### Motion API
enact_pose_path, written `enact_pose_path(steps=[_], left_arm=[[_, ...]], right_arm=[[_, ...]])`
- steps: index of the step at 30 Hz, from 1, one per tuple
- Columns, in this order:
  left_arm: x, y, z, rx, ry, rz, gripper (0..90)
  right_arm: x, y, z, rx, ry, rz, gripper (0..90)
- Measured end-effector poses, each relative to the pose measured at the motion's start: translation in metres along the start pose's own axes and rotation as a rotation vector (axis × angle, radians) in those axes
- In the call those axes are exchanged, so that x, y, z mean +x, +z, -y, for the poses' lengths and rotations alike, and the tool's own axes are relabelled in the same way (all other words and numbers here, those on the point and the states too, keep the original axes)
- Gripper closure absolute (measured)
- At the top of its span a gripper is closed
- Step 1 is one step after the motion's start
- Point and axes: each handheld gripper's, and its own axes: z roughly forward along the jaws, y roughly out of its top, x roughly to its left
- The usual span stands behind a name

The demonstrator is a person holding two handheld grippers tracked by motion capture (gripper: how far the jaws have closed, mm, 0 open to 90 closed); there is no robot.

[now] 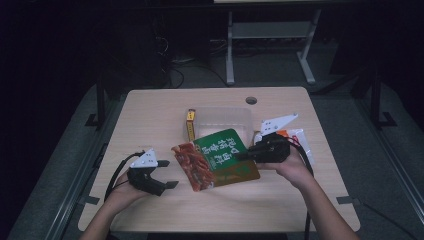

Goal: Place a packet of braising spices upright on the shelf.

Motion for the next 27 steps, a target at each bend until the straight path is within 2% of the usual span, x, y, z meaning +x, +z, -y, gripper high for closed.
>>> enact_pose_path(steps=[9,20,22,27], left_arm=[[0.003,0.0,0.002,0.007,-0.012,-0.004,18.2],[0.004,0.002,0.003,0.019,-0.021,-0.001,18.1],[0.006,0.002,0.003,0.035,-0.008,-0.002,18.1],[0.007,0.004,0.004,0.039,-0.015,-0.003,18.0]], right_arm=[[0.004,-0.014,-0.02,-0.001,-0.036,0.039,90.0],[0.006,-0.036,-0.03,-0.02,-0.033,0.084,90.0],[0.006,-0.04,-0.033,-0.016,-0.036,0.095,90.0],[0.005,-0.05,-0.044,-0.008,-0.033,0.142,90.0]])
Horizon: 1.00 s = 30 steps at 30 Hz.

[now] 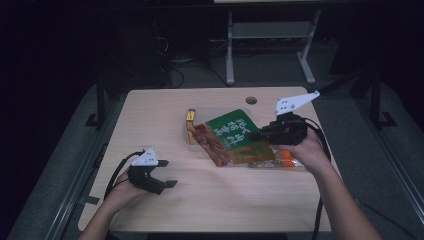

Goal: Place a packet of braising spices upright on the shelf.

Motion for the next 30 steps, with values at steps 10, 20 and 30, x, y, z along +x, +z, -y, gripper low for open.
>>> enact_pose_path(steps=[10,20,30], left_arm=[[0.003,0.0,0.002,-0.002,-0.012,0.001,18.0],[0.003,0.001,0.002,0.007,-0.006,0.005,18.0],[0.001,0.002,0.002,0.014,-0.003,0.01,18.0]], right_arm=[[-0.011,-0.011,-0.026,-0.018,0.03,0.061,90.0],[-0.023,-0.008,-0.051,-0.011,0.052,0.125,90.0],[-0.035,0.001,-0.065,0.006,0.079,0.165,90.0]])
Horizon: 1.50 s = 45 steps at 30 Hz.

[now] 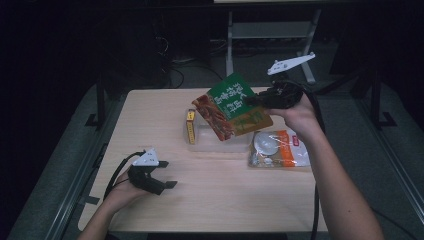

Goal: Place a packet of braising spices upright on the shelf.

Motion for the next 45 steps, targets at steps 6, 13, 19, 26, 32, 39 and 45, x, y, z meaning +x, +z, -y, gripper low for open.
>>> enact_pose_path(steps=[6,13,19,26,32,39,45], left_arm=[[0.0,0.0,0.0,-0.002,0.0,-0.001,18.0],[-0.002,0.001,0.0,0.001,0.0,0.009,18.0],[-0.002,0.001,0.0,0.002,0.008,0.013,18.0],[-0.003,0.002,0.0,0.002,0.007,0.016,18.0],[-0.003,0.002,0.0,0.005,0.004,0.019,18.0],[-0.004,0.002,0.0,0.008,0.008,0.021,18.0],[-0.004,0.003,0.0,0.016,0.016,0.027,18.0]], right_arm=[[-0.006,0.012,-0.001,0.026,0.046,0.015,90.0],[-0.006,0.022,-0.008,0.066,0.064,0.055,90.0],[-0.007,0.028,-0.01,0.087,0.062,0.094,90.0],[-0.01,0.037,-0.011,0.102,0.083,0.116,90.0],[-0.011,0.044,-0.014,0.116,0.089,0.141,90.0],[-0.014,0.054,-0.016,0.136,0.097,0.158,90.0],[-0.016,0.061,-0.016,0.141,0.105,0.157,90.0]])
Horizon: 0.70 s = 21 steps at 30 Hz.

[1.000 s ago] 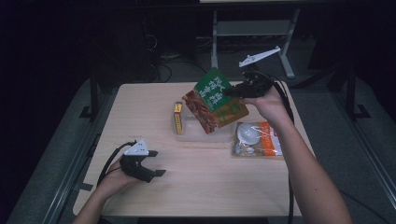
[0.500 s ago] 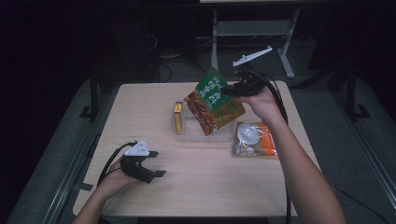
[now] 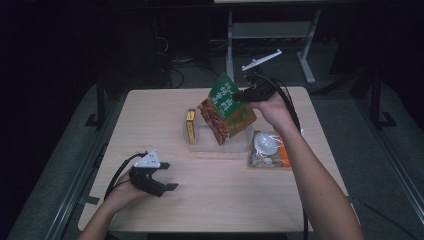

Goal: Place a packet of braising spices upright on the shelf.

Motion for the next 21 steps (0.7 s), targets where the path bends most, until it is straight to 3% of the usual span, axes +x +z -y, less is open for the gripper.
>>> enact_pose_path(steps=[21], left_arm=[[-0.002,0.001,0.0,0.008,0.002,0.012,18.1]], right_arm=[[0.008,0.021,-0.021,0.086,-0.011,0.044,90.0]])
